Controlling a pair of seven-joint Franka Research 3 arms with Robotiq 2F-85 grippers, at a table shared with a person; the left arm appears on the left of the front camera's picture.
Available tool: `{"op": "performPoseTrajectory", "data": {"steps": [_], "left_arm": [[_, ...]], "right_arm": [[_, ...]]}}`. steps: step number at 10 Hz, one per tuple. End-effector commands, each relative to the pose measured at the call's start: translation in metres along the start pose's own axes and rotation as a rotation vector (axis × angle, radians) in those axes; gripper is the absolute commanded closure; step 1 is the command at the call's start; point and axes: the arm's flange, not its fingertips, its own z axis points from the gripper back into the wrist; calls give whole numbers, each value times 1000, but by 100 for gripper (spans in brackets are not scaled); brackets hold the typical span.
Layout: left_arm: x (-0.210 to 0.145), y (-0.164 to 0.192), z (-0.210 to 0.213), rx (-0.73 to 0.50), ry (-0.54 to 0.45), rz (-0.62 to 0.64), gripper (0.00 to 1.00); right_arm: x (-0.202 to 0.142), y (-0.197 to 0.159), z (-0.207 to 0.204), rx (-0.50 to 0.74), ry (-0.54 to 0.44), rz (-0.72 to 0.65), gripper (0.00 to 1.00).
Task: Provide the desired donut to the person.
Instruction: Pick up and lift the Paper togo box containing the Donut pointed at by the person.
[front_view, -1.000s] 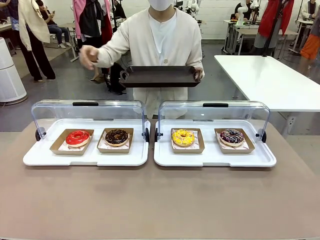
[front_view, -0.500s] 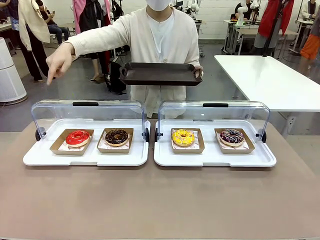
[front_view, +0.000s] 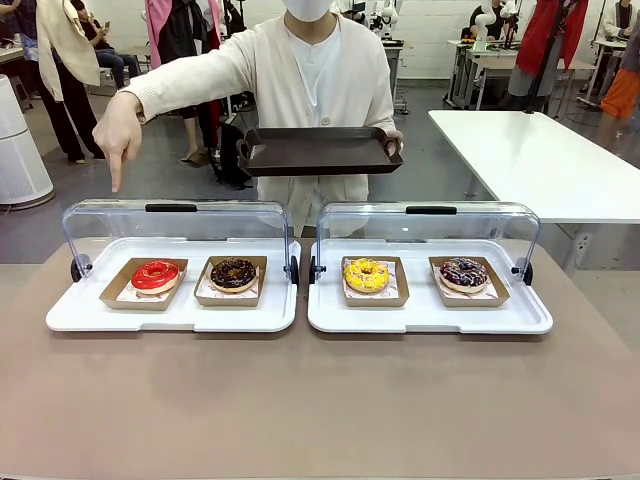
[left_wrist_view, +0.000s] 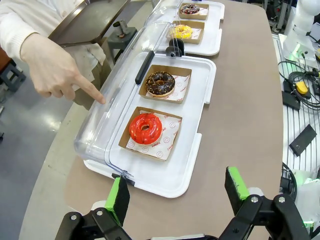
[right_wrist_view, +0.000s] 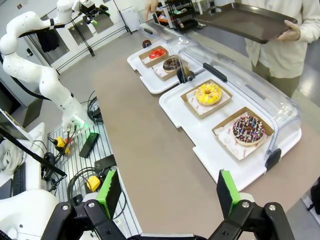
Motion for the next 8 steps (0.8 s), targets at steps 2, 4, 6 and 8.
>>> {"op": "performPoseTrajectory", "data": {"steps": [2,4,6,8], "left_arm": [[0,1,0,3,-11,-4,0],[0,1,0,3,-11,-4,0],[0,0,0,0,0,0,0],[24,-8,-34,-70,305,-207,0]], "right_arm": [[0,-1,-1,10,-10,5,0],[0,-1,-1,10,-10,5,0],[0,-1,-1,10,-10,5,0],[0,-1,-1,10,-10,5,0]]}}
